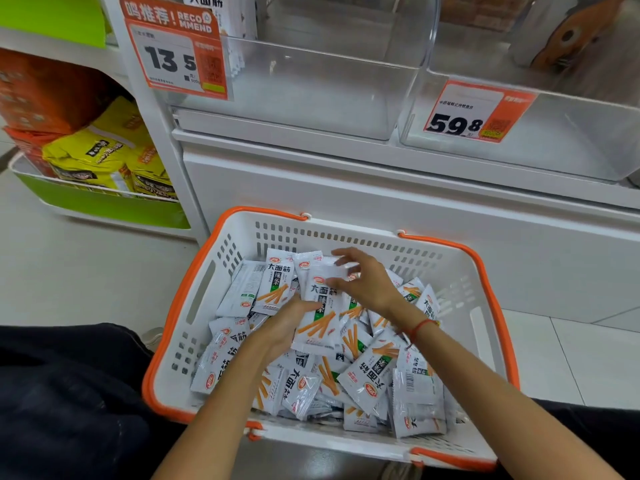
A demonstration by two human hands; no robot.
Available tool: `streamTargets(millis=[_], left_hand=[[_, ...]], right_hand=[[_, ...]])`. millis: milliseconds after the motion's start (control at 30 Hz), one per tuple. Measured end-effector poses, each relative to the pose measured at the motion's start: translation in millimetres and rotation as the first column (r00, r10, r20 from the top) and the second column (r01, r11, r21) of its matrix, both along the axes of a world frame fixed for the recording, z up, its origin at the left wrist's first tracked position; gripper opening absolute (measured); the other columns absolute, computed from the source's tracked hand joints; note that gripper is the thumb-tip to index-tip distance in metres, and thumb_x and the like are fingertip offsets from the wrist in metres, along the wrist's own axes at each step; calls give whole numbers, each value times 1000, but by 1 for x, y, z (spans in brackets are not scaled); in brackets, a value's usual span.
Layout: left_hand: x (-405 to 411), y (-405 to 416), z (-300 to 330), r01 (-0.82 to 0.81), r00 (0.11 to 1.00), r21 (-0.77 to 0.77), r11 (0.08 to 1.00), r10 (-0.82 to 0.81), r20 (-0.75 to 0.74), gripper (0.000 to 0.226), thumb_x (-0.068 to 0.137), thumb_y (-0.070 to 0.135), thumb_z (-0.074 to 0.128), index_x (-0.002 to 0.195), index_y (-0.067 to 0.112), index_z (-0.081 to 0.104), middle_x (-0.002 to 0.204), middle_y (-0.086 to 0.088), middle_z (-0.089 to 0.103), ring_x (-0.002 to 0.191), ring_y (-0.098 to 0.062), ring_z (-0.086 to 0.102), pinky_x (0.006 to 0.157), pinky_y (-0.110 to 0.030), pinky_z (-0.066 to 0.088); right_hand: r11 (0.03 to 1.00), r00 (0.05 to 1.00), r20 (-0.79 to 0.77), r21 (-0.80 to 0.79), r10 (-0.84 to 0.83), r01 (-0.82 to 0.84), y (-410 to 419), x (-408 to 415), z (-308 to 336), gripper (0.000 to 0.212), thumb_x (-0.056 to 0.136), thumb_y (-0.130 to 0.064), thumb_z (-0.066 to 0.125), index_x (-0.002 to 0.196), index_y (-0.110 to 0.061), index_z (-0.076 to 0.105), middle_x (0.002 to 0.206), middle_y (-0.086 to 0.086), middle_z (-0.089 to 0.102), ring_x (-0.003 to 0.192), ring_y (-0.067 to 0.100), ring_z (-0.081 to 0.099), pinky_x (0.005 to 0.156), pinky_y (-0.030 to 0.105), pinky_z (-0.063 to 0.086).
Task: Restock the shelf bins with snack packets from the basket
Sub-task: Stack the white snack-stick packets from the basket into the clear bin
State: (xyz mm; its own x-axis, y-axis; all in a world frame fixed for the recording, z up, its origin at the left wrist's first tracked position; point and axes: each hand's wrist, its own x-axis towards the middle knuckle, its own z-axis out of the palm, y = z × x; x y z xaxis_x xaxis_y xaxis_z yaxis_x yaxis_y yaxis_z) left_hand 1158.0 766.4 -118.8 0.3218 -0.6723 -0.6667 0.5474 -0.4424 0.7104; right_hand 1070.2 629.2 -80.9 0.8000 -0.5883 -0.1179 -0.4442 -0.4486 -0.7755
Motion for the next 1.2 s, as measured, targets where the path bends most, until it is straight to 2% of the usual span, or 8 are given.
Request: streamTargets(millis=[100,267,433,600,767,933,1067,1200], left_hand=[[12,5,-3,-133,990,-16,991,132,-45,19,96,13,48,108,14,63,89,-7,71,77,-23,64,74,-36,52],[20,9,-5,-327,933,30,945,327,-150,21,94,16,44,95,12,65,86,-14,66,70,-28,59,72,-40,50],[21,7,-1,-421,891,-39,906,405,-205,22,96,22,44,94,18,65,88,-10,68,73,-25,60,72,-38,50],[24,6,-7,-447,892,30,894,448,-64,22,98,27,47,112,16,60,102,-14,66,84,-29,62,78,-43,51],[17,-1,-21,-425,904,79,902,418,91,28,99,25,44,123,11,47,109,-16,60,91,-29,58,82,-44,48],[4,-9,-12,-409,911,62,910,411,-23,32,91,34,45,108,12,59,105,-16,62,94,-29,59,89,-44,47],[1,-14,3,-450,892,-6,893,449,-57,23,94,24,39,96,14,60,82,-11,62,73,-25,58,67,-33,45],[5,-18,17,-463,886,-55,885,461,-35,39,89,27,46,123,11,53,115,-21,61,94,-32,60,76,-39,50]], right_hand=[[976,930,-307,-11,203,-217,-20,-8,12,35,77,-10,75,108,-16,59,110,4,55,99,18,52,85,30,47],[739,252,-818,277,517,-614,-11,-31,-1,54,75,-16,77,125,-24,59,134,7,47,126,27,43,102,39,39],[787,363,-820,161,442,-596,-7,-37,-15,46,73,-27,80,117,-21,65,128,3,54,118,25,50,96,36,44],[815,645,-506,440,573,-378,-35,-40,14,30,79,-35,73,106,-21,72,112,-3,69,102,14,63,97,27,45],[817,984,-111,575,137,-49,-15,-21,9,9,84,-21,71,88,-13,72,99,11,72,92,19,67,89,30,52],[887,985,-4,434,-174,158,26,3,-11,16,77,-20,78,87,-14,67,66,3,65,46,3,57,58,23,48],[923,974,34,330,-222,199,37,11,-7,21,79,-24,77,94,-16,64,75,-8,57,58,2,52,56,15,45],[897,986,-95,410,-137,164,37,19,7,56,86,-42,64,131,-16,42,115,-2,53,97,15,56,80,28,47]])
